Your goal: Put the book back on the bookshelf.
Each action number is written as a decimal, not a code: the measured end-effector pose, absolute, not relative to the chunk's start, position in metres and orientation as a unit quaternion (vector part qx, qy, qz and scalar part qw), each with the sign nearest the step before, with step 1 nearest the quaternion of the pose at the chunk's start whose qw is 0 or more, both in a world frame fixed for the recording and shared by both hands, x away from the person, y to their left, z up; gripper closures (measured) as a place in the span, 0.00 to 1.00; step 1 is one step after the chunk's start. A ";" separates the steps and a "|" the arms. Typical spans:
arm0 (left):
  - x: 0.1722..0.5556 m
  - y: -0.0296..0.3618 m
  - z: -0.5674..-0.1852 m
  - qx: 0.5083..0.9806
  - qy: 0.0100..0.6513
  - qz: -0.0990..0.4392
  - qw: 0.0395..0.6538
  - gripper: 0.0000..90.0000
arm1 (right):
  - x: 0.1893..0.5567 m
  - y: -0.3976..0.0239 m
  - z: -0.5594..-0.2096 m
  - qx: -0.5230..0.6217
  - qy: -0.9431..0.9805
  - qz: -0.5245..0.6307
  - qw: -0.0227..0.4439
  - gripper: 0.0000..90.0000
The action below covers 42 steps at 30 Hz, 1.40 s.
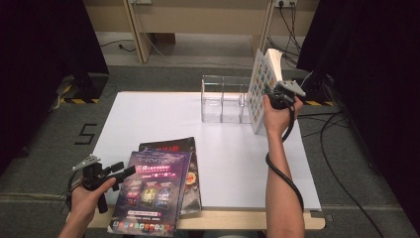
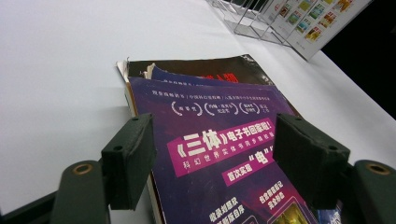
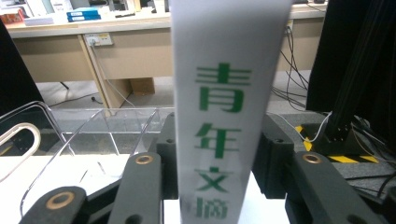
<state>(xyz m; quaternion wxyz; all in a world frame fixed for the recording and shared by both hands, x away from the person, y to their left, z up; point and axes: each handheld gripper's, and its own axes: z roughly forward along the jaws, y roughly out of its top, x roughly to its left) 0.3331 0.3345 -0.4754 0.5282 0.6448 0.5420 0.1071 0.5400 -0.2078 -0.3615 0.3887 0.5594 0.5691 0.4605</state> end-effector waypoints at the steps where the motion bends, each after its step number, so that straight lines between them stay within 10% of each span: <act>1: 0.333 0.334 -0.475 0.645 0.542 0.107 0.529 0.32 | 0.539 -0.208 -0.361 0.560 0.570 0.460 0.388 0.66; 42: 0.332 0.330 -0.472 0.648 0.537 0.111 0.528 0.32 | 0.489 -0.210 -0.362 0.551 0.575 0.470 0.380 0.58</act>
